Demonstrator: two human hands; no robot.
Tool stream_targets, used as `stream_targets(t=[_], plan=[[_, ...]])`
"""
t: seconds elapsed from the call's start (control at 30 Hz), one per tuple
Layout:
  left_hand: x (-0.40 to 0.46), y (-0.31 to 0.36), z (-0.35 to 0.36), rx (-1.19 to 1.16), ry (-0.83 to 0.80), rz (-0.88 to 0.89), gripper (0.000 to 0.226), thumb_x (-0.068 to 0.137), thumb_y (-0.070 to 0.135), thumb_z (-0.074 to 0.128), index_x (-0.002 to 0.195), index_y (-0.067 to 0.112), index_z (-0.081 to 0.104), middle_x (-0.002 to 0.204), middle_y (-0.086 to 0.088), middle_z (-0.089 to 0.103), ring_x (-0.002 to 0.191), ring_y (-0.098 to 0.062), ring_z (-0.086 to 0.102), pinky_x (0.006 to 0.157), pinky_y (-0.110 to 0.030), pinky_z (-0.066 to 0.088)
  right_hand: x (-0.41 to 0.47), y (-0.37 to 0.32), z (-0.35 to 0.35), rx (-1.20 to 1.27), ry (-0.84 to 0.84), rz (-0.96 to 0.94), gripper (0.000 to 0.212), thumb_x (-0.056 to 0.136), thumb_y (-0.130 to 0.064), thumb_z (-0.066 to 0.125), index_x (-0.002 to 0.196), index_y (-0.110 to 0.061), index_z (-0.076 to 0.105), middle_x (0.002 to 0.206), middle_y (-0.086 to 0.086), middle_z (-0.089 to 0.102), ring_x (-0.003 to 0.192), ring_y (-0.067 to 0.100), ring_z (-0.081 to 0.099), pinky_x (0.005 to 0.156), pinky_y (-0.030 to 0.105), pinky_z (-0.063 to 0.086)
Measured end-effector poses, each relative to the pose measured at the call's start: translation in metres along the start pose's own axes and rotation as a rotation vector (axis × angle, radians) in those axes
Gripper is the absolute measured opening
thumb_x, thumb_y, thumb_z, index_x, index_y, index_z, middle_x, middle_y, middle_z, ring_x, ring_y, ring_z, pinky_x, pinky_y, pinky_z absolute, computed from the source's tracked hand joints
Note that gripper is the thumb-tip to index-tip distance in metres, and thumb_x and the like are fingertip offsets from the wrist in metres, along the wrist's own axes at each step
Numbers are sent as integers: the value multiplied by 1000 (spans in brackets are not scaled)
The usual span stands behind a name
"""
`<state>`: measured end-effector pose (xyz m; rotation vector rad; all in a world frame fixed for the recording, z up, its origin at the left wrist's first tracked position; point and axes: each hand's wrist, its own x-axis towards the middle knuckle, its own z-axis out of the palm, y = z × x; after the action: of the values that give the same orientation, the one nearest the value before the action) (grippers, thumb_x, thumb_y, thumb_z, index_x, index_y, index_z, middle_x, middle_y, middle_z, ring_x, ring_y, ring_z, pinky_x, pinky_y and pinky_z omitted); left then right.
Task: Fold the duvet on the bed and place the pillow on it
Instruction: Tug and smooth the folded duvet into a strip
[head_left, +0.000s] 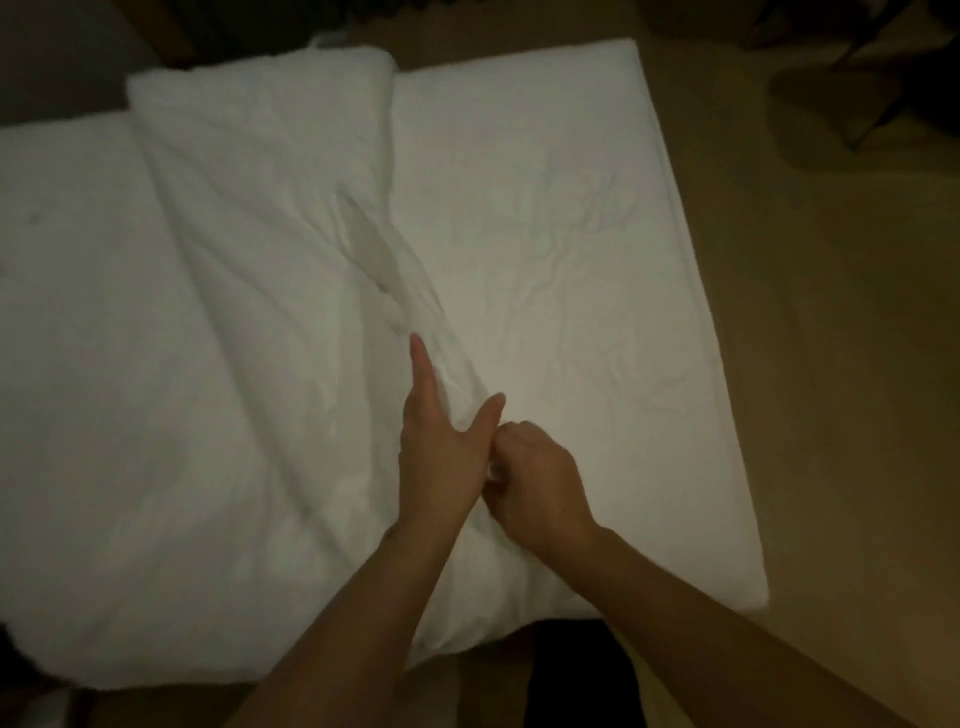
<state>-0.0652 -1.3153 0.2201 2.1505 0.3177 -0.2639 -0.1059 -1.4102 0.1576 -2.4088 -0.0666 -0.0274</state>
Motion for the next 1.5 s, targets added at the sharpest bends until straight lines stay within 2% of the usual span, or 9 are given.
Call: stream_targets(t=[0.13, 0.23, 0.53, 0.77, 1.0, 1.13, 1.27, 1.37, 1.5], plan=[[-67, -28, -111, -7, 52, -42, 96, 94, 25, 66, 153, 50, -6, 142, -8, 51, 110, -21, 59, 91, -27, 44, -70, -114, 12, -35, 30, -255, 18, 73, -15, 79, 84, -18, 66, 76, -4, 65, 66, 13, 55, 58, 21, 46], [-134, -61, -198, -7, 71, -70, 93, 96, 0, 52, 153, 50, -1, 118, 2, 52, 77, -2, 51, 76, -21, 45, -126, -200, 38, 4, 6, -303, 25, 76, -16, 75, 99, -20, 65, 88, -4, 68, 75, 16, 60, 64, 27, 52], [-251, -153, -388, -134, 323, -19, 82, 95, -7, 43, 155, 42, 18, 152, -5, 42, 130, -20, 46, 97, -16, 30, -222, -314, 117, -61, -5, -278, 76, 74, -54, 72, 138, -25, 44, 136, -3, 52, 122, 19, 48, 100, 38, 43], [-258, -196, -455, -171, 285, 44, 83, 95, -5, 45, 156, 41, 14, 146, -1, 43, 113, -4, 35, 96, -11, 27, -251, -311, 190, -253, -287, 42, 125, 65, -75, 67, 154, -32, -9, 164, -3, 0, 151, 21, 8, 120, 42, 19], [-219, -259, -495, -138, 228, 79, 84, 97, 2, 52, 154, 49, 11, 138, 11, 39, 117, -2, 39, 98, -14, 37, -235, -351, 254, 125, -150, 40, 55, 99, -30, 49, 148, -38, 26, 151, -6, 42, 134, 18, 45, 113, 30, 32], [-196, -306, -528, -362, 130, -115, 105, 84, 25, 78, 148, 60, 3, 153, 10, 32, 130, -15, 42, 103, -36, 45, -223, -375, 279, -36, -109, -87, 70, 65, -17, 58, 135, -22, 58, 96, 7, 75, 80, 28, 72, 66, 35, 59], [-189, -355, -556, -331, 24, -153, 118, 81, 1, 75, 146, 64, -2, 153, 13, 25, 130, -16, 42, 105, -46, 47, -217, -431, 313, -260, -209, -259, 65, 41, -22, 64, 105, -26, 75, 47, -4, 59, 37, 16, 56, 41, 15, 28], [-188, -389, -576, -214, 42, -101, 104, 87, -12, 53, 151, 54, 5, 159, 12, 21, 137, -12, 36, 114, -42, 39, -217, -460, 322, -432, -377, -251, 55, 48, -35, 86, 102, -27, 75, 49, -2, 59, 39, 17, 55, 42, 20, 35], [-212, -439, -586, -202, 2, -35, 84, 94, -11, 50, 147, 42, 12, 145, 22, 31, 121, 17, 38, 103, -6, 28, -233, -482, 330, -474, -570, -217, 50, 90, -23, 57, 140, -18, 49, 104, 13, 68, 91, 31, 65, 74, 29, 38]])
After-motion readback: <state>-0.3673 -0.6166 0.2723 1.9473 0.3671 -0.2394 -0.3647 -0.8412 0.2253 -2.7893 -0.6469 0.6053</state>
